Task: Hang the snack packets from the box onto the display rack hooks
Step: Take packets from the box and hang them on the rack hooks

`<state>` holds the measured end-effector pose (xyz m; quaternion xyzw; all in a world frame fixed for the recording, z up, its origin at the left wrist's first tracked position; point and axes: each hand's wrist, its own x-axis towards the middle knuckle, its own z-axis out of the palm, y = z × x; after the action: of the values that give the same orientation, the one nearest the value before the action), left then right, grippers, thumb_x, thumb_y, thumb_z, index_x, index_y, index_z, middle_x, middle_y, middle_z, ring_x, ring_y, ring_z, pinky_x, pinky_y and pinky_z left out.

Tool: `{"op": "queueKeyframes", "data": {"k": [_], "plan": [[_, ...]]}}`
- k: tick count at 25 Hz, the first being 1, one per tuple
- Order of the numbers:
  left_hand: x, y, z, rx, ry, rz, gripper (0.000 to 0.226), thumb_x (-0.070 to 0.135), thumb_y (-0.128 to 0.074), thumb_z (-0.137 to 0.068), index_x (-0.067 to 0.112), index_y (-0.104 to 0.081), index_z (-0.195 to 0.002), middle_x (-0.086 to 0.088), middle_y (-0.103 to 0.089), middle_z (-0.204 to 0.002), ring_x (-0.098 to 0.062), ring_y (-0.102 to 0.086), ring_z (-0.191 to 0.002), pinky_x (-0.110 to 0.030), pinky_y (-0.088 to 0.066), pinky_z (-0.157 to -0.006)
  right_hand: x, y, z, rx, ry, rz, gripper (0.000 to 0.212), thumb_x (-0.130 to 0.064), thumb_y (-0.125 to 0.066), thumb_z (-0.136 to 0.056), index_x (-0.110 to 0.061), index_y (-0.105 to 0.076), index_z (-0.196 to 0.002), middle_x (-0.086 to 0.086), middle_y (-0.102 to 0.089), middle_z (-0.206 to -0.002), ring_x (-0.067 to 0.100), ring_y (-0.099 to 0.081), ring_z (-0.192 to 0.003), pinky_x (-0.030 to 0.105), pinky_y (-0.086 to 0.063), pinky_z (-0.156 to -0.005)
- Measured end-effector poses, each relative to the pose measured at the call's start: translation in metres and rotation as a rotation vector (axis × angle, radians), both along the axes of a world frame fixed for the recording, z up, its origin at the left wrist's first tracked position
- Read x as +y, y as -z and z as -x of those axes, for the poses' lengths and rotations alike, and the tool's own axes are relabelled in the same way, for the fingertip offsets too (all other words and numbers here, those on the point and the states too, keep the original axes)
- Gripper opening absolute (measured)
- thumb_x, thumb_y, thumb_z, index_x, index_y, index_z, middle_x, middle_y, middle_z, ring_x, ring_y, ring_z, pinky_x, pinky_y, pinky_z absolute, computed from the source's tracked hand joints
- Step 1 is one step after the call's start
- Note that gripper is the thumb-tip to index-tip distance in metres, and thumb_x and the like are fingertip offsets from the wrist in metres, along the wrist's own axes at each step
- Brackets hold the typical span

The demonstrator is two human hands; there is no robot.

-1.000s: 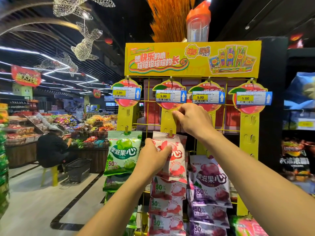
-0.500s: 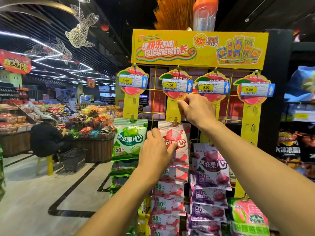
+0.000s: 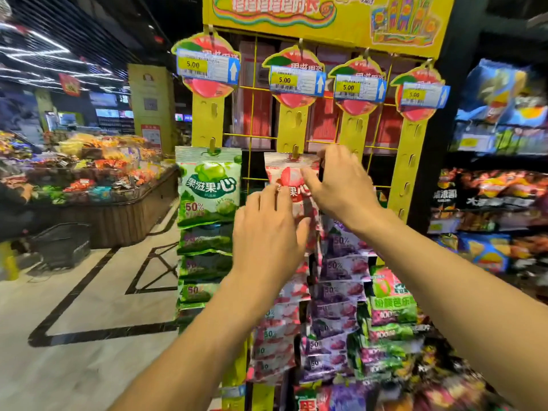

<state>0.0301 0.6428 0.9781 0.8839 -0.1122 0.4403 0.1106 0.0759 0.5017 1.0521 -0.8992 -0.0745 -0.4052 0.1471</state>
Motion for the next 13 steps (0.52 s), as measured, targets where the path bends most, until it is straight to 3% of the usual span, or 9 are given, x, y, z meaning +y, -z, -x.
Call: {"op": "queueKeyframes", "data": {"k": [5,10,13], "plan": [[-0.024,0.040,0.003,0.166,0.092,-0.077,0.055,0.048,-0.064,-0.093,0.010,-0.059,-0.133,-0.013,-0.061,-0.136,-0.037,-0.059,-0.118,-0.047,-0.052,-0.088,-0.033,0.064,0.034,0.209,0.155,0.127,0.053,-0.051,-0.050,-0.098,-0.011,-0.047,-0.132,0.013,-0.054,-0.128,0.035,-0.049,-0.120,0.045,-0.043,-0.097],[-0.066,0.070,0.018,0.330,0.094,-0.197,0.063,0.055,-0.048,-0.102,0.015,-0.043,-0.151,-0.008,-0.049,-0.150,-0.031,-0.049,-0.133,-0.043,-0.047,-0.099,-0.087,0.115,0.061,0.345,0.250,0.189,0.050,-0.051,-0.051,-0.097,-0.011,-0.048,-0.127,0.013,-0.054,-0.126,0.035,-0.050,-0.119,0.047,-0.047,-0.093],[-0.098,0.080,0.025,0.398,0.101,-0.255,0.058,0.053,-0.046,-0.103,0.015,-0.046,-0.146,-0.006,-0.053,-0.143,-0.032,-0.052,-0.127,-0.044,-0.047,-0.096,-0.125,0.131,0.074,0.381,0.264,0.188,0.055,-0.051,-0.049,-0.097,-0.011,-0.046,-0.135,0.013,-0.054,-0.129,0.035,-0.049,-0.120,0.048,-0.047,-0.095]]}}
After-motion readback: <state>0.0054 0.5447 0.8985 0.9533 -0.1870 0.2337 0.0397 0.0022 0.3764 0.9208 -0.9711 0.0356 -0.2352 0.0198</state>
